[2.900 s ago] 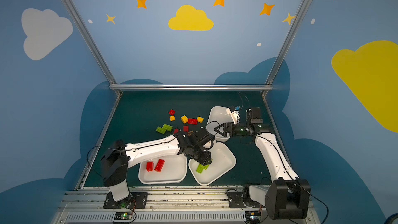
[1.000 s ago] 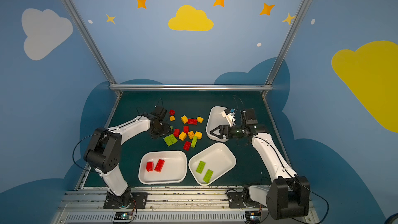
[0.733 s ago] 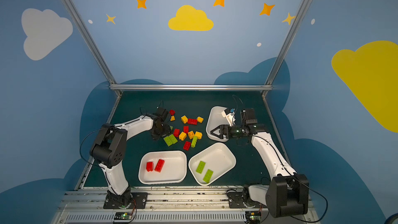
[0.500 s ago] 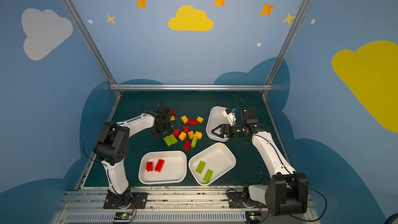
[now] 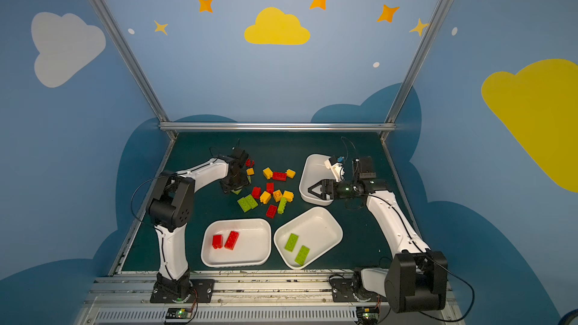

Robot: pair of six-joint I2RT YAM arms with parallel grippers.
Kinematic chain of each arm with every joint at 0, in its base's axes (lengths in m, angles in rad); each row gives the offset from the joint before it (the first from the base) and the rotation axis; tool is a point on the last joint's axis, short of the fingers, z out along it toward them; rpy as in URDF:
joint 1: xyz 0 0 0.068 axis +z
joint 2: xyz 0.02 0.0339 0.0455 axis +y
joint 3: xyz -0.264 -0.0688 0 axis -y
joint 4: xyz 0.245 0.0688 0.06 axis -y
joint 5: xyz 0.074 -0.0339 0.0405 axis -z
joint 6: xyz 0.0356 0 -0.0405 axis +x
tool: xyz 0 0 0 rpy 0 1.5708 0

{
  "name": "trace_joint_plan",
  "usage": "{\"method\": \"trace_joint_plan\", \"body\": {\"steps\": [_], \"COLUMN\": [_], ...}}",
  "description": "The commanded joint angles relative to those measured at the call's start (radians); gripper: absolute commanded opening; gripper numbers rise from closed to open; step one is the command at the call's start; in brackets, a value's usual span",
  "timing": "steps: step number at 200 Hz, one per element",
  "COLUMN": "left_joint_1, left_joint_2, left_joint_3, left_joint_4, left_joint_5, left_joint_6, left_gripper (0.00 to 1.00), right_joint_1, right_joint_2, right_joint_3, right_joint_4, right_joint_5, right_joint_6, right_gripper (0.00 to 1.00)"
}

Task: Sort the legos into containers by color
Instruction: 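Return the left gripper to the pile and grasp another lime-green brick, then carry the lime-green brick with the left gripper and drop it into the middle bin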

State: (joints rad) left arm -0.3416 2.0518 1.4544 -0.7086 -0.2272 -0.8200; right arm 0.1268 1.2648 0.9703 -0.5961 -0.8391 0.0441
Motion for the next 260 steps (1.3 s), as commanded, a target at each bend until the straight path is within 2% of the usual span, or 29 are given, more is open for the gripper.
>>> {"method": "trace_joint_plan", "body": {"steps": [1,41,77,122,179,199,219,260], "left_joint_1": [0.013,0.021,0.023,0.023,0.000,-0.033,-0.092,-0.303], "left_joint_2": [0.026,0.044,0.050,-0.009,-0.170,-0.234,-0.306,-0.410], "left_joint_3": [0.020,0.039,0.037,0.029,0.008,0.004,-0.012,-0.021], "left_joint_4": [-0.054,-0.060,-0.065,-0.078,-0.105,-0.130,-0.132,-0.175], "left_joint_5": [-0.033,-0.035,-0.032,-0.055,-0.017,0.015,0.111,0.242], "left_joint_6": [-0.015,-0.002,0.014,0.078,0.220,0.283,0.384,0.482], "left_gripper": [0.69,0.63,0.51,0.33,0.31,0.31,0.31,0.32], "right_joint_1": [-0.006,-0.010,-0.013,-0.018,-0.020,-0.019,-0.021,-0.034], "right_joint_2": [-0.002,0.002,-0.001,-0.001,-0.006,-0.009,-0.014,-0.016], "right_joint_3": [0.008,0.005,0.005,0.005,0.004,0.004,0.005,0.021], "right_joint_4": [0.003,0.004,0.004,0.008,0.011,0.014,0.011,-0.021], "right_joint_5": [-0.018,-0.025,-0.027,-0.029,-0.032,-0.031,-0.025,-0.018], "right_joint_6": [-0.018,-0.019,-0.018,-0.017,-0.013,-0.009,-0.011,-0.030], "right_gripper": [0.87,0.88,0.87,0.87,0.87,0.87,0.87,0.87]}}
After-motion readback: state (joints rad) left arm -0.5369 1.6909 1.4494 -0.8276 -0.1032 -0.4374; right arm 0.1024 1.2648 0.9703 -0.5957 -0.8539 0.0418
